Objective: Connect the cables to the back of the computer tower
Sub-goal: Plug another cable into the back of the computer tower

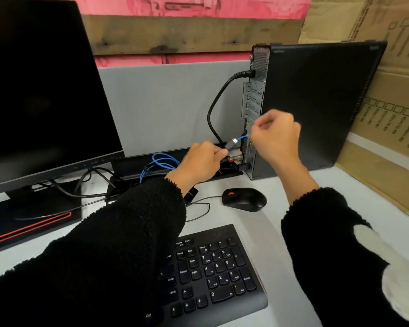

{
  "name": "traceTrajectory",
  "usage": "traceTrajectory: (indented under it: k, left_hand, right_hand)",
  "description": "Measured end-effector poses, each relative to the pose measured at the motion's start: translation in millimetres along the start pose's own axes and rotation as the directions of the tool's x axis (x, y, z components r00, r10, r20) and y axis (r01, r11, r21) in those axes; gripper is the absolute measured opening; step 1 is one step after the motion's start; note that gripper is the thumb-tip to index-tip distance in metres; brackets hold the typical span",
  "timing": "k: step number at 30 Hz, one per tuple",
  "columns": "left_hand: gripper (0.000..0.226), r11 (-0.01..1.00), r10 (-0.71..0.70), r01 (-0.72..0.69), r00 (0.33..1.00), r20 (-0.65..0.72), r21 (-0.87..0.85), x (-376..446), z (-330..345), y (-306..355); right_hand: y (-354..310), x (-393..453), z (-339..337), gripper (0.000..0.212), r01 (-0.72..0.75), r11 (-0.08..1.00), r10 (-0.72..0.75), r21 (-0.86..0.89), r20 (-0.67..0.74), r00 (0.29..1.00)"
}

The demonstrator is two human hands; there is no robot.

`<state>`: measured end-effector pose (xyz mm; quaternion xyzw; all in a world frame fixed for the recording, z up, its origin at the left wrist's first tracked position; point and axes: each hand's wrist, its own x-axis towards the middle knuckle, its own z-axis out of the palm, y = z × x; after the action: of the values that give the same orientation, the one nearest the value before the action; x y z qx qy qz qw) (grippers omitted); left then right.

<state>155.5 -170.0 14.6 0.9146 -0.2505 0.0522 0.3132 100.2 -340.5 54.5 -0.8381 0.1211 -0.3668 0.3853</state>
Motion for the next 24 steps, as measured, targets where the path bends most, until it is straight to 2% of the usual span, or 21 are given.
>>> traceTrajectory:
  k: [3,6,8,11,15,20,24]
  left_hand:
    - [0.052,0.999,0.007,-0.004,0.998,-0.057,0.047,-1,9,-1]
    - [0.045,0.993,0.003,0.007,0.996,-0.086,0.118,1,21,-7]
    - [0.033,0.983,0.004,0.010,0.997,-0.073,0.183,2,27,-9]
    - [0.027,0.950,0.038,-0.022,0.998,-0.048,0.311,3,34,-4]
    - [0.027,0.905,0.065,-0.057,0.998,-0.005,0.422,9,49,2]
    - [0.027,0.880,0.066,-0.053,0.998,-0.012,0.472,17,60,7]
    - [0.024,0.894,0.064,-0.057,0.998,0.000,0.444,22,62,5]
  right_hand:
    - [-7,16,-8,0.011,0.234,0.962,-0.251,-0.139,-0.120,0.960]
    - [-25,30,-20,0.035,0.380,0.859,-0.453,-0.342,-0.163,0.877]
    - [-35,42,-27,0.051,0.422,0.779,-0.527,-0.463,-0.121,0.841]
    - [-47,61,-35,0.069,0.449,0.719,-0.531,-0.530,-0.004,0.847]
    - [-51,82,-42,0.083,0.401,0.745,-0.422,-0.533,0.090,0.902]
    - [-46,85,-38,0.065,0.406,0.761,-0.418,-0.505,0.097,0.903]
    - [-45,84,-34,0.062,0.402,0.785,-0.411,-0.471,0.089,0.907]
